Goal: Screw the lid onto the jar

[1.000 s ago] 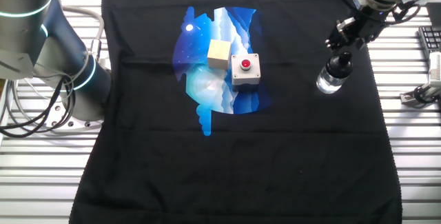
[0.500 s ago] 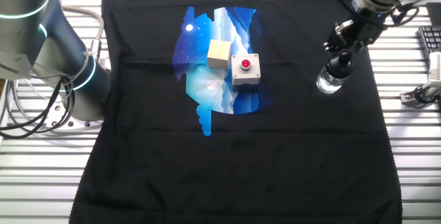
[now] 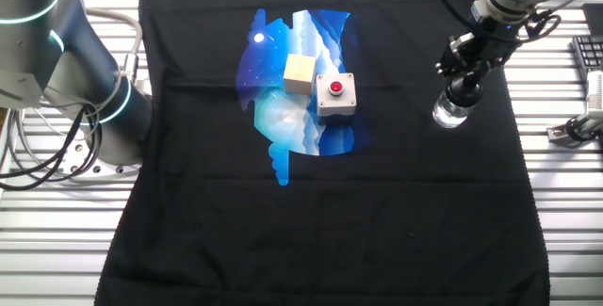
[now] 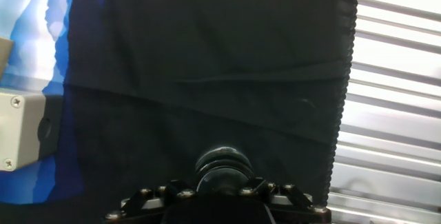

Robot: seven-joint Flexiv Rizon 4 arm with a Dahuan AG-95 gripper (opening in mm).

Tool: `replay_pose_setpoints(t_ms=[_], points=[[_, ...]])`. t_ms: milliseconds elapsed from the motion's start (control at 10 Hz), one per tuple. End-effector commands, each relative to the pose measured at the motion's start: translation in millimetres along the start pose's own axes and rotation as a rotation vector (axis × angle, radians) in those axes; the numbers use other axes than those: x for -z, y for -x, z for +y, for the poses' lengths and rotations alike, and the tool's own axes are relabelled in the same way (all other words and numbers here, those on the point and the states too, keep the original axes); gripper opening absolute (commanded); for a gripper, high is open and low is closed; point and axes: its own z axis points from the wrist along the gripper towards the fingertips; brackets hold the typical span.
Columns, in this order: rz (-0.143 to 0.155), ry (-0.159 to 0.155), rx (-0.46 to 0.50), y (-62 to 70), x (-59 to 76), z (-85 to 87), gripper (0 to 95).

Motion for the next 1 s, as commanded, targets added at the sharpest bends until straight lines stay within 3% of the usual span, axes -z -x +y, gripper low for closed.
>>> replay_pose_setpoints(t_ms=[100,1000], points=[[0.006,-0.003,-0.004,-0.7,-1.2,-1.7,57.0],[0.006,-0.006,0.002,-5.3,-5.0,-8.9,57.0]])
